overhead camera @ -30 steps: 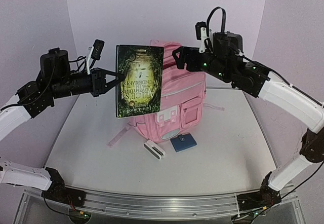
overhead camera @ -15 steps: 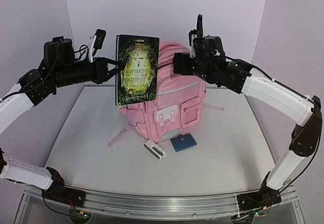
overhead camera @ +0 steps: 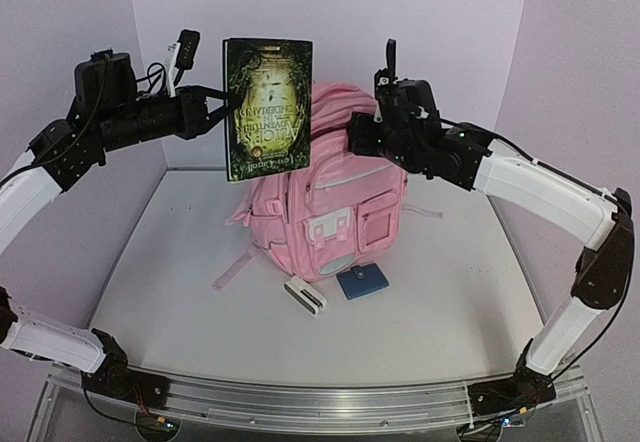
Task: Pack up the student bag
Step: Place the book in the student bag.
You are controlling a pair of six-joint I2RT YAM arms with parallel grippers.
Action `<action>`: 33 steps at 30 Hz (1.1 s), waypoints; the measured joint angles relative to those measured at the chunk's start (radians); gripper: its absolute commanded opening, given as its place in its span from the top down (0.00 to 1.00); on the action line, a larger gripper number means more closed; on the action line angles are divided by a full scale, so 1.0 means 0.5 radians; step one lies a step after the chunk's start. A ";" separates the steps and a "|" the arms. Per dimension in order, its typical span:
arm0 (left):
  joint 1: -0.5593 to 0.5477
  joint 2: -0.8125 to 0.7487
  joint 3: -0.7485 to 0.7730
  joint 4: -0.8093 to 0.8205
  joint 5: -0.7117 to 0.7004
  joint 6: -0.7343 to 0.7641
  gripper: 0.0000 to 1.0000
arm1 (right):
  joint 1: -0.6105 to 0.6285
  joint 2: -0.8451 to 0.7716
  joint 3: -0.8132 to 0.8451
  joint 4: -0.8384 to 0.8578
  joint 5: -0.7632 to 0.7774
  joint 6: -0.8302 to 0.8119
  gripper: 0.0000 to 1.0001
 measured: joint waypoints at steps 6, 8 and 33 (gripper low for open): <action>0.006 0.092 -0.064 0.240 0.216 -0.011 1.00 | 0.009 -0.130 -0.167 0.049 -0.088 0.133 0.73; 0.006 0.145 -0.065 0.311 0.284 -0.010 1.00 | 0.011 -0.166 -0.202 0.048 -0.098 0.164 0.82; 0.080 0.188 0.047 0.364 0.394 0.092 1.00 | 0.008 -0.209 -0.338 -0.012 -0.018 0.236 1.00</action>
